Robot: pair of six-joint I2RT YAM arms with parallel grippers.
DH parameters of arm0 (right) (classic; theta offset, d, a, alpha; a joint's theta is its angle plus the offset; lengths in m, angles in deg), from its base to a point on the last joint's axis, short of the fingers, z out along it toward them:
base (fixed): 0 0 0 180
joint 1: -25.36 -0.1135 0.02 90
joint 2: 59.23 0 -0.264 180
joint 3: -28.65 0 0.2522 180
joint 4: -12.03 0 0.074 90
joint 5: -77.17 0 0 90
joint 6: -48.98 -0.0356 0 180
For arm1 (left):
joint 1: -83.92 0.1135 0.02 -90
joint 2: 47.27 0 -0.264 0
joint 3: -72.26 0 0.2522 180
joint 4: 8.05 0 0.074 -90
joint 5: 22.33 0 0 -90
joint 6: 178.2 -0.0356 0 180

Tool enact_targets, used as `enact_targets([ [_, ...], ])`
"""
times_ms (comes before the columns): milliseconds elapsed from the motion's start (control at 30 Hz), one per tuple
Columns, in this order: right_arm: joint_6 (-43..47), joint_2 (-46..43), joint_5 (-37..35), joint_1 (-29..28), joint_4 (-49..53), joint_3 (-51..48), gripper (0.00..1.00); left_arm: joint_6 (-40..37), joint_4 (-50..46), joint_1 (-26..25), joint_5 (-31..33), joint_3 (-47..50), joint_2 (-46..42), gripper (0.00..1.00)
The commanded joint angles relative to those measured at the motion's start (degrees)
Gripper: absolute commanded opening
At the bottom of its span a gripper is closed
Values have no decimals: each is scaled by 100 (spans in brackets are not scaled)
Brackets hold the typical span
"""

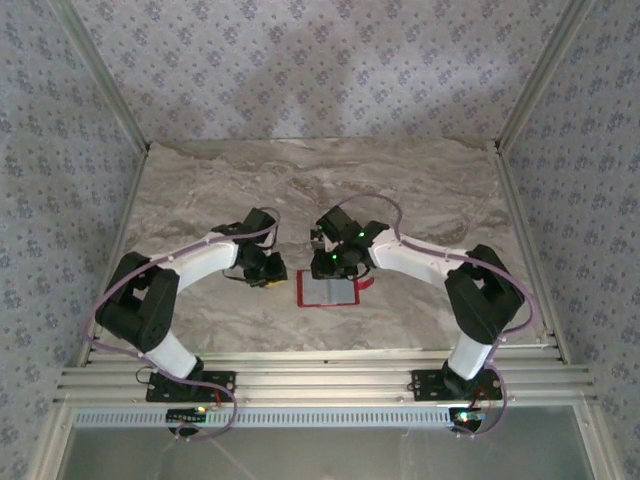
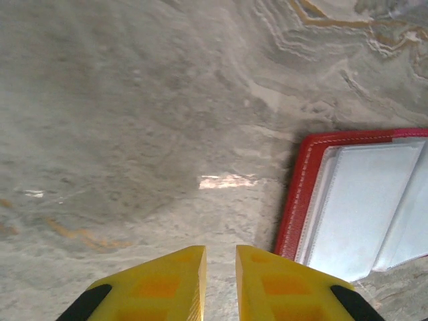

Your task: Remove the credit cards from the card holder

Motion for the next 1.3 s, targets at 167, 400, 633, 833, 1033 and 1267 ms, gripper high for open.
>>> enact_targets([
  [167,-203,699,304,-254,210,589,25,-31,39,168,4,234,-332,19],
  [400,-123,1098,159,-344,530,916,28,-60,75,223,-62,304,-382,19],
  [633,-105,1305,63,-399,620,1074,30,-68,121,234,-115,305,-352,19],
  [833,-65,1385,41,-395,802,1084,30,-64,163,238,-203,305,-324,20],
  [1033,-53,1394,-215,-397,1071,1094,30,-59,194,234,-240,280,-282,20],
  [1267,-49,1343,-700,-404,1405,1129,30,-56,187,232,-291,233,-259,20],
])
